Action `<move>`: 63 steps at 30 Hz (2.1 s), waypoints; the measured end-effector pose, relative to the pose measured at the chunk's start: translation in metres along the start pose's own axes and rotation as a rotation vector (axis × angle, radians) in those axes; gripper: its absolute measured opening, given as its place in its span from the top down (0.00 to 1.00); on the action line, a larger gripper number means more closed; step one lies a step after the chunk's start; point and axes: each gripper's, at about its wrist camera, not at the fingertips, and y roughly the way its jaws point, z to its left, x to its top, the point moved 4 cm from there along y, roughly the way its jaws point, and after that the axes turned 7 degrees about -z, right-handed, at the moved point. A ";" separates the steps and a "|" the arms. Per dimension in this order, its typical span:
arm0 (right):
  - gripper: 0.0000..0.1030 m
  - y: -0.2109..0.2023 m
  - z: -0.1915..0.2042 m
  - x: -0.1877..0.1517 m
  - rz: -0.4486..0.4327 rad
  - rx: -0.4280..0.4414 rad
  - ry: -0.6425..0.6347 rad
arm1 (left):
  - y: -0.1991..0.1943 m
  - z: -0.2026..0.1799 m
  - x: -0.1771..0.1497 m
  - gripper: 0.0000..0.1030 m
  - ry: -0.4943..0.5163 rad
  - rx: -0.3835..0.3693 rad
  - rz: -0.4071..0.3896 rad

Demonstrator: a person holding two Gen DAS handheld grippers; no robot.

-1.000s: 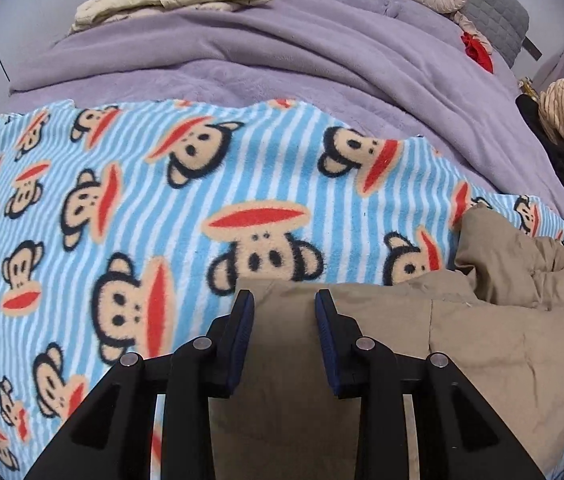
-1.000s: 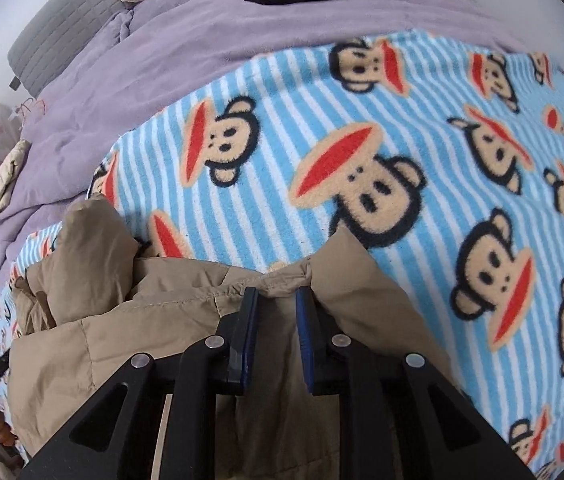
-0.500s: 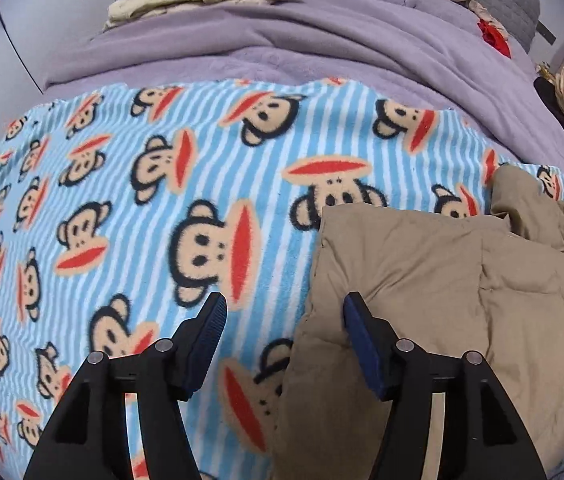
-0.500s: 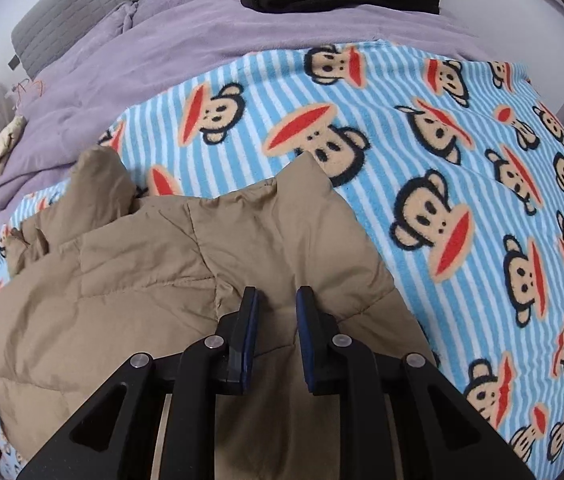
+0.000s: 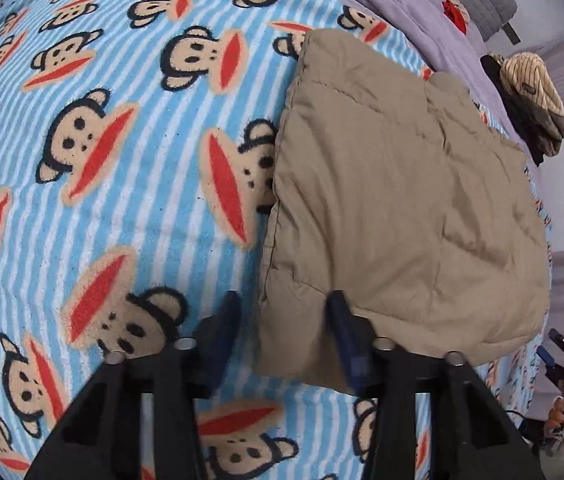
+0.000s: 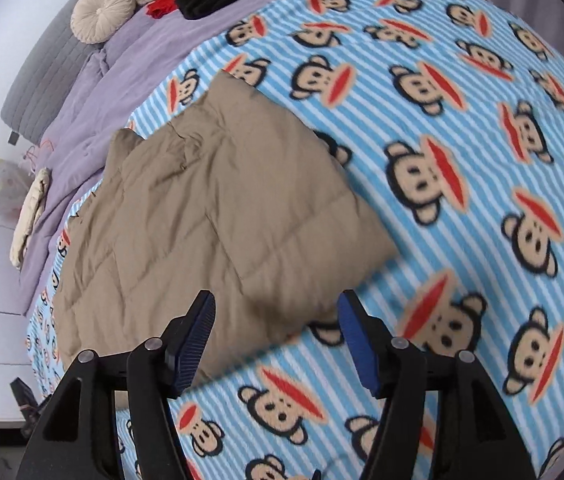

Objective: Fold large clothes

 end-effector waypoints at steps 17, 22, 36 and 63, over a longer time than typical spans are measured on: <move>0.05 0.021 -0.025 -0.045 0.129 0.338 0.289 | -0.012 -0.002 -0.086 0.17 -0.450 -0.254 -0.021; 0.00 0.032 -0.018 -0.048 0.157 0.380 0.315 | 0.006 -0.029 -0.086 0.17 -0.430 -0.253 -0.031; 0.00 0.057 -0.012 -0.051 0.198 0.429 0.310 | 0.031 -0.032 -0.049 0.17 -0.490 -0.311 -0.081; 0.75 0.073 0.034 -0.015 0.245 0.582 0.371 | -0.037 -0.129 0.006 0.84 -0.101 -0.261 -0.247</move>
